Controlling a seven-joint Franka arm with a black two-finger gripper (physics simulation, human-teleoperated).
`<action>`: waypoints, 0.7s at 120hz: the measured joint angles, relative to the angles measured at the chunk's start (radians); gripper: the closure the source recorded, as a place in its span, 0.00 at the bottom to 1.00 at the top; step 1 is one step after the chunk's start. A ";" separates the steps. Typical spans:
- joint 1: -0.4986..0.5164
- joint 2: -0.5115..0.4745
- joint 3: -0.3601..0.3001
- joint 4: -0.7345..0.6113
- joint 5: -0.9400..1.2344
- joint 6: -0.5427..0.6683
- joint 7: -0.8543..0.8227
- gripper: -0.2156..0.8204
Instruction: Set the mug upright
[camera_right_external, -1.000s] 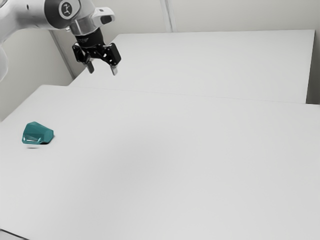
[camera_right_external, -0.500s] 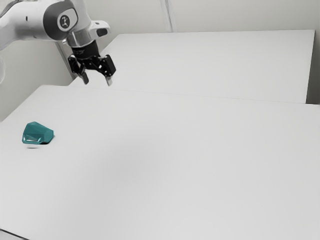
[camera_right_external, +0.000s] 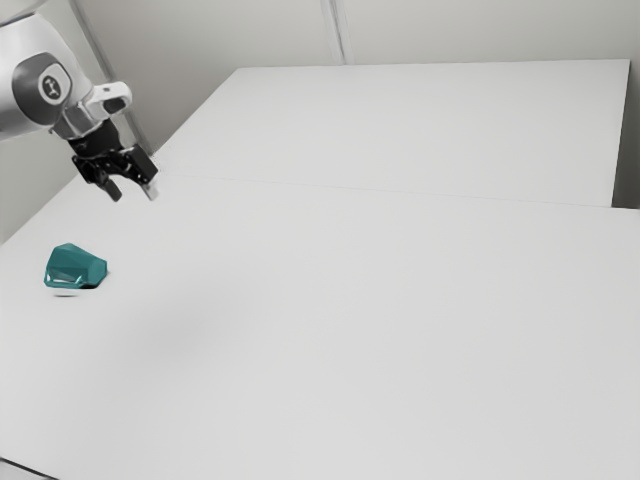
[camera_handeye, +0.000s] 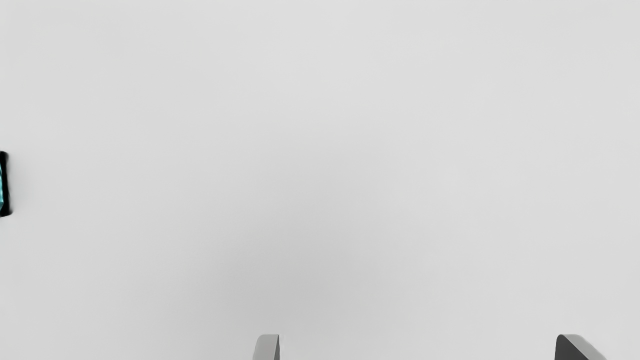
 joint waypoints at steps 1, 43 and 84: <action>0.010 0.002 0.000 0.000 -0.002 0.002 0.009 0.21; 0.252 0.172 -0.001 0.088 -0.107 0.042 0.341 0.21; 0.390 0.356 0.004 0.252 -0.196 -0.001 0.572 0.21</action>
